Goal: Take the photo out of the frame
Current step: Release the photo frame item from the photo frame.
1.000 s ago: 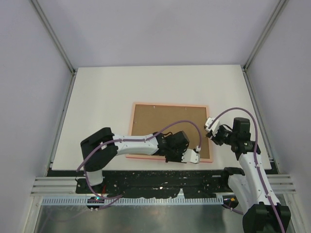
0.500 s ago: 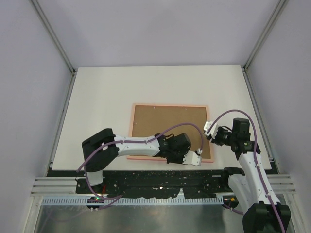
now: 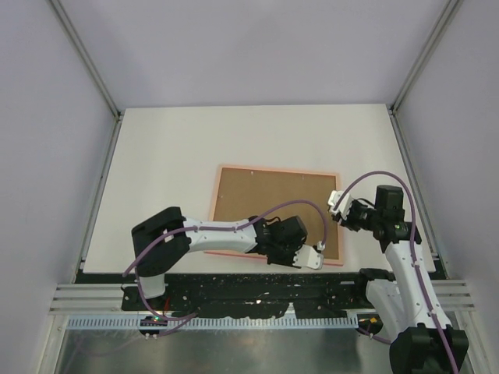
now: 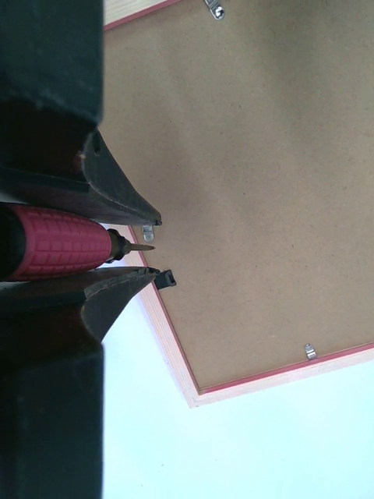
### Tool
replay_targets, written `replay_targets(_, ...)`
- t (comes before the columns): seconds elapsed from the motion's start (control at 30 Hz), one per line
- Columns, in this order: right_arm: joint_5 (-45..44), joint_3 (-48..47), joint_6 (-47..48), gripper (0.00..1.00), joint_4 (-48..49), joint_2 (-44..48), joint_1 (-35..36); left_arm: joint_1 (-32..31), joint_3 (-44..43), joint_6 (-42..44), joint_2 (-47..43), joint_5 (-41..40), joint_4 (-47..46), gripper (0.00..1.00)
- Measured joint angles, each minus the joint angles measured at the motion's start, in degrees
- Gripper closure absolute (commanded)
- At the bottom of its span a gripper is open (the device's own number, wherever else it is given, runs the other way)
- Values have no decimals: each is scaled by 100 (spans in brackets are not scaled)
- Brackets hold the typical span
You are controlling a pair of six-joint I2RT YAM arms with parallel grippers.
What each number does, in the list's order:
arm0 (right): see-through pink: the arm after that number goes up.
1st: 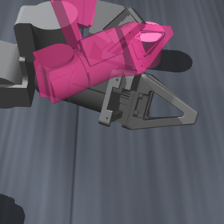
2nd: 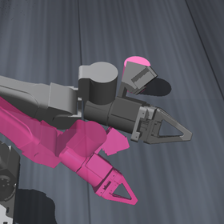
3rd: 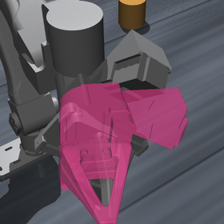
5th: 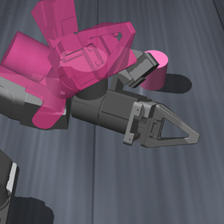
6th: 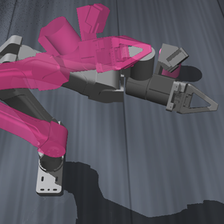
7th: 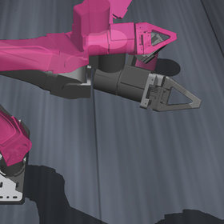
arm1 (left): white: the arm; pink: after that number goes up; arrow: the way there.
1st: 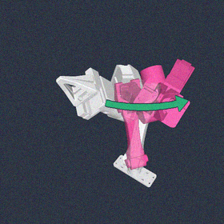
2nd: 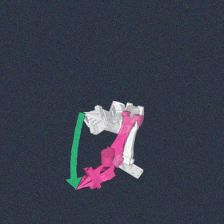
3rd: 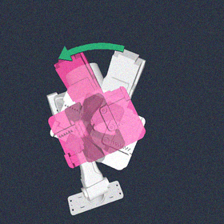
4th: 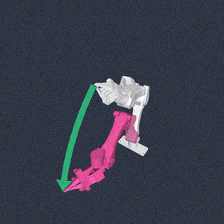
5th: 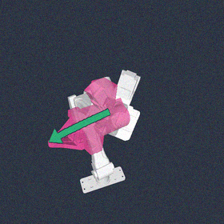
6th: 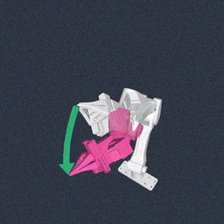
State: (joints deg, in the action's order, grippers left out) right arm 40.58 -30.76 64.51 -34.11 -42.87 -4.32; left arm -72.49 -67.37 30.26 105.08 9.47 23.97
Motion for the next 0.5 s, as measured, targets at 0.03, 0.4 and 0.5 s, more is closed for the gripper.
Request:
replay_targets(0.03,0,-9,-15,92,-28,0,0,-2,0,11,0,11,4,59)
replay_targets(0.4,157,-544,-1827,93,404,101,0,588,2,-98,-369,367,496,1)
replay_targets(0.5,175,-673,-2719,92,872,57,0,1056,2,-85,-922,380,632,0)
